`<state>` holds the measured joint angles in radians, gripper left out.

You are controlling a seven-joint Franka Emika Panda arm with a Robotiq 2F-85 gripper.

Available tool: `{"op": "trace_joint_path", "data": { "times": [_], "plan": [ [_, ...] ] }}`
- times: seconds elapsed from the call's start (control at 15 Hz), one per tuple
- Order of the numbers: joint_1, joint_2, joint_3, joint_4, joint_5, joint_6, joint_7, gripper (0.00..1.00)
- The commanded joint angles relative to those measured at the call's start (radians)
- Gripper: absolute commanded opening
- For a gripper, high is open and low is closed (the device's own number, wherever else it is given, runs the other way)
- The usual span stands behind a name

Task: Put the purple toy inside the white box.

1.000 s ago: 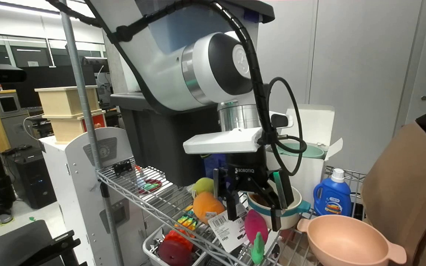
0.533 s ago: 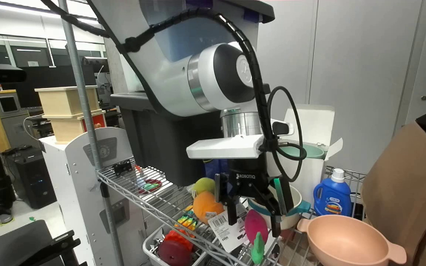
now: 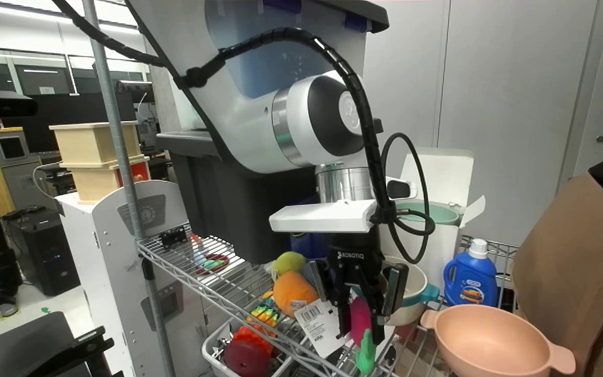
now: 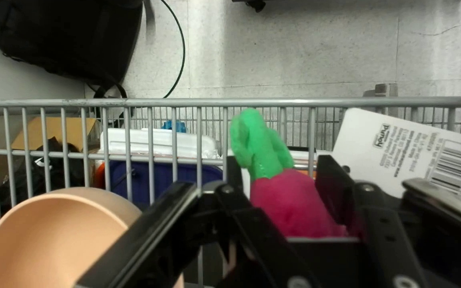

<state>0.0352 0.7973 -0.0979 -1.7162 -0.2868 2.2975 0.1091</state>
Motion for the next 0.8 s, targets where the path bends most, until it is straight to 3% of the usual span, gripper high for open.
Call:
{"op": "trace_joint_path", "data": {
  "times": [0.0, 0.2, 0.73],
  "plan": [
    [0.012, -0.013, -0.007, 0.017, 0.011, -0.027, -0.006, 0.20],
    [0.008, -0.035, -0.003, -0.003, 0.017, -0.022, -0.009, 0.01],
    [0.004, -0.146, 0.021, -0.045, 0.036, -0.022, -0.030, 0.00]
  ]
}}
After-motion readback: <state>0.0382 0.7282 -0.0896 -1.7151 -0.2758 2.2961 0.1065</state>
